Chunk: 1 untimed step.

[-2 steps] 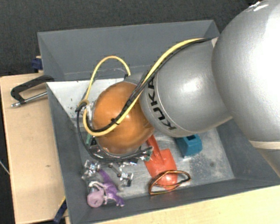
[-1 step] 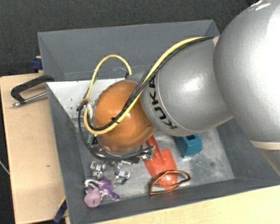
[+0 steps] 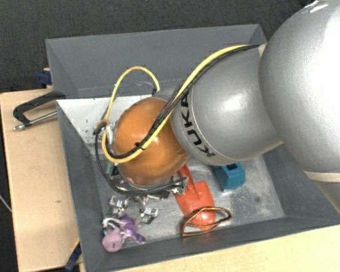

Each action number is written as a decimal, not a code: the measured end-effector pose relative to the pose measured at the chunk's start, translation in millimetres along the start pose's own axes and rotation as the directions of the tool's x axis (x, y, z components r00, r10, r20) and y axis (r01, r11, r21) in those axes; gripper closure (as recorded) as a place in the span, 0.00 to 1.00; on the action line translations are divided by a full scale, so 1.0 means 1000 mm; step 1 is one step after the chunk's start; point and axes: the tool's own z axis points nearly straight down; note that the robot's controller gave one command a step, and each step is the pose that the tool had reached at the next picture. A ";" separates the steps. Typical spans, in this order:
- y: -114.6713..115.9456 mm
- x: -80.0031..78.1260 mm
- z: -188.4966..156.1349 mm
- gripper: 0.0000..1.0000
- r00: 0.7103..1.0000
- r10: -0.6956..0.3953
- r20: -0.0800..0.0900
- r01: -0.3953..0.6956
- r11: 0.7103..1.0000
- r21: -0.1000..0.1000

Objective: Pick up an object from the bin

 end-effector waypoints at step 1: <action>0.001 0.001 -0.003 1.00 1.000 0.000 -0.002 0.000 1.000 -0.002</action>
Offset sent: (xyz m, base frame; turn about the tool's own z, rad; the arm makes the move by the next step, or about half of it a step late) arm 0.0000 0.0000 0.0311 0.0000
